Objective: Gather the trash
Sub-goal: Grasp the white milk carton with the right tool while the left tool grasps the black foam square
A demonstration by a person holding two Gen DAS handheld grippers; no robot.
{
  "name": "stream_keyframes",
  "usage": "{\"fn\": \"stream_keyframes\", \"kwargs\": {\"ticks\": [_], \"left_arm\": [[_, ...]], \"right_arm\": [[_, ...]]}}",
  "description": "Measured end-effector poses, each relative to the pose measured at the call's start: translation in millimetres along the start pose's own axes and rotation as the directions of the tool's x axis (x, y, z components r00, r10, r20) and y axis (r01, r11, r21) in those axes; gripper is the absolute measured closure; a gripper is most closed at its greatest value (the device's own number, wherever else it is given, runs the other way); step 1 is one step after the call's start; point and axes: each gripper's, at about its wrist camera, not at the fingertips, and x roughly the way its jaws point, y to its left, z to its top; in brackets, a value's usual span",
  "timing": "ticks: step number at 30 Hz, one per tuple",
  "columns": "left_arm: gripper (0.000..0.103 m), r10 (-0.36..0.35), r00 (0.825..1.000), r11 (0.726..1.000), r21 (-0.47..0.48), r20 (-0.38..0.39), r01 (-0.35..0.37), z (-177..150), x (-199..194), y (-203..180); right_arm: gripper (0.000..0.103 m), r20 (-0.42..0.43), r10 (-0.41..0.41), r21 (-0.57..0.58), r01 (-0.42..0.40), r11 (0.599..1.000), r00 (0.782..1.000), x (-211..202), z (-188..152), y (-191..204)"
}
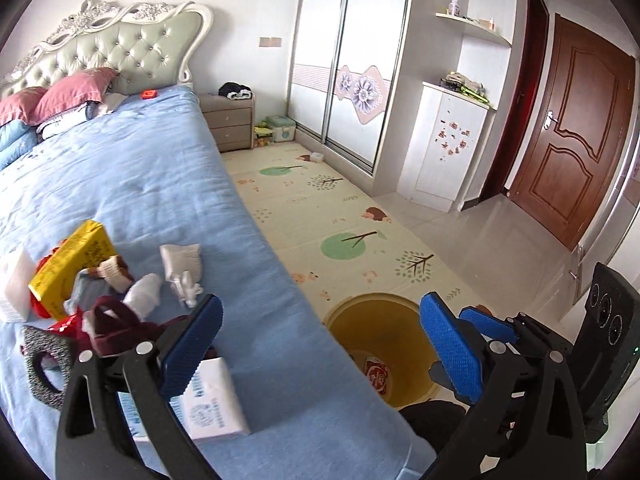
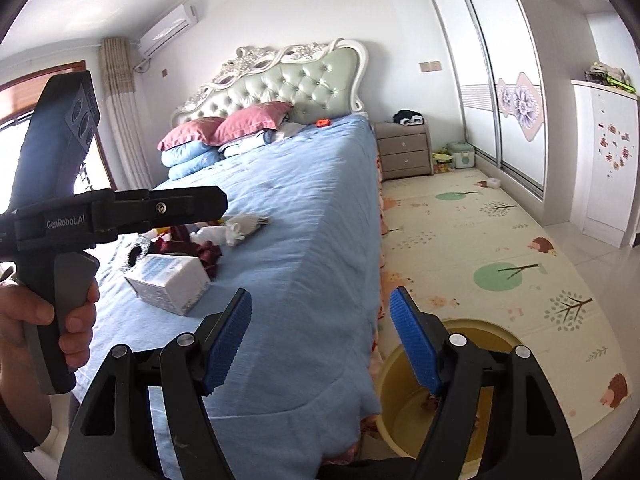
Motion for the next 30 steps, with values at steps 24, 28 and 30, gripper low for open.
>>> {"fn": "stream_keyframes", "kwargs": {"ticks": [24, 28, 30], "left_arm": [[0.004, 0.288, 0.954, 0.947, -0.174, 0.084, -0.270, -72.6, -97.1, 151.0], [0.004, 0.258, 0.965, 0.946, -0.214, 0.049, -0.243, -82.6, -91.8, 168.8], [0.004, 0.252, 0.967, 0.945, -0.225, 0.038, -0.237, -83.9, -88.1, 176.0]], "right_arm": [[0.009, -0.215, 0.259, -0.358, -0.323, 0.876, 0.942, 68.3, 22.8, 146.6], [0.010, -0.260, 0.226, -0.407, -0.319, 0.856, 0.939, 87.0, 23.0, 154.4], [0.010, -0.272, 0.226, -0.420, -0.327, 0.847, 0.935, 92.9, 27.0, 154.1]]}}
